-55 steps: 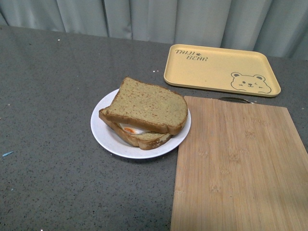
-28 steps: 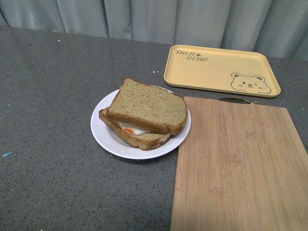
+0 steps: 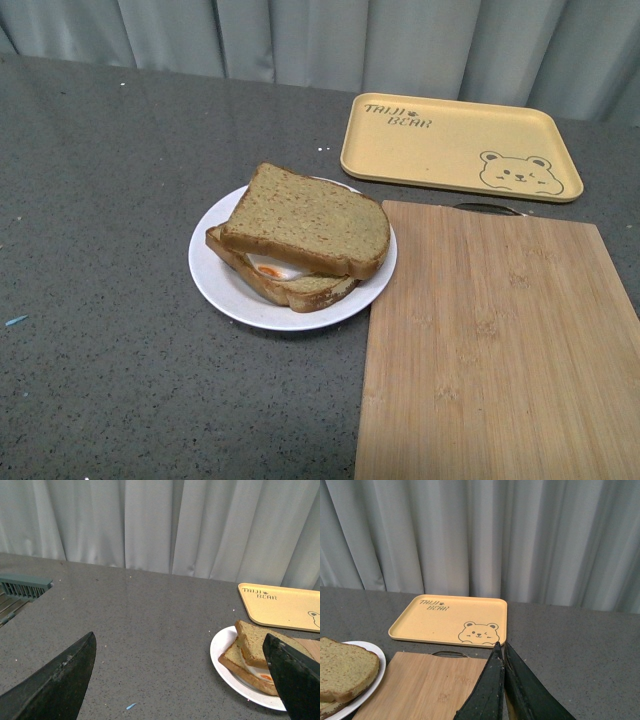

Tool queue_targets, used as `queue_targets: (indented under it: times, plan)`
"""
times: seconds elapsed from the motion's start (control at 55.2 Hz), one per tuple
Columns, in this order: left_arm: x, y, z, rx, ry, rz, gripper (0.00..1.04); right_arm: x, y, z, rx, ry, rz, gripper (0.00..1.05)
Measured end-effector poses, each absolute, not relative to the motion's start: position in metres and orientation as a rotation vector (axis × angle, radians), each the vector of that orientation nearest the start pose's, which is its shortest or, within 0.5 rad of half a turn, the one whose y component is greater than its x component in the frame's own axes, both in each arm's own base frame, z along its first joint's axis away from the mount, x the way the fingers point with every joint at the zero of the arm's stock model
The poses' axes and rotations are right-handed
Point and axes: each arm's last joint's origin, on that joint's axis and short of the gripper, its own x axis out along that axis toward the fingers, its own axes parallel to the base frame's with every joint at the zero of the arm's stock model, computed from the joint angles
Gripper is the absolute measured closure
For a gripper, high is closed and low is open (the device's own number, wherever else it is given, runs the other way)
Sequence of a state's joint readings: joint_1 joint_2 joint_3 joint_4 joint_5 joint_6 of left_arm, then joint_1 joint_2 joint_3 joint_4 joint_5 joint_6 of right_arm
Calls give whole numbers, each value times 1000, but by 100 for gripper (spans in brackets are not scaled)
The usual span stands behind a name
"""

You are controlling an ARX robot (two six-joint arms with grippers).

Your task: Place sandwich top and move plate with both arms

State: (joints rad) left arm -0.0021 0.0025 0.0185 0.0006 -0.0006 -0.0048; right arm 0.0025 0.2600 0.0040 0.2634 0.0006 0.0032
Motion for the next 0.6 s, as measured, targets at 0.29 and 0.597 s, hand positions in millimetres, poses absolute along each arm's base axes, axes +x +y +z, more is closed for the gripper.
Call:
queue_targets:
  times: [0.29,0.597]
  plan:
    - [97,0,170,-5,-17,-2,7,109,0,168,3,-8,2,104]
    - [97,0,170,-5,-17,-2,7,98,0,165,3,-3,4,104]
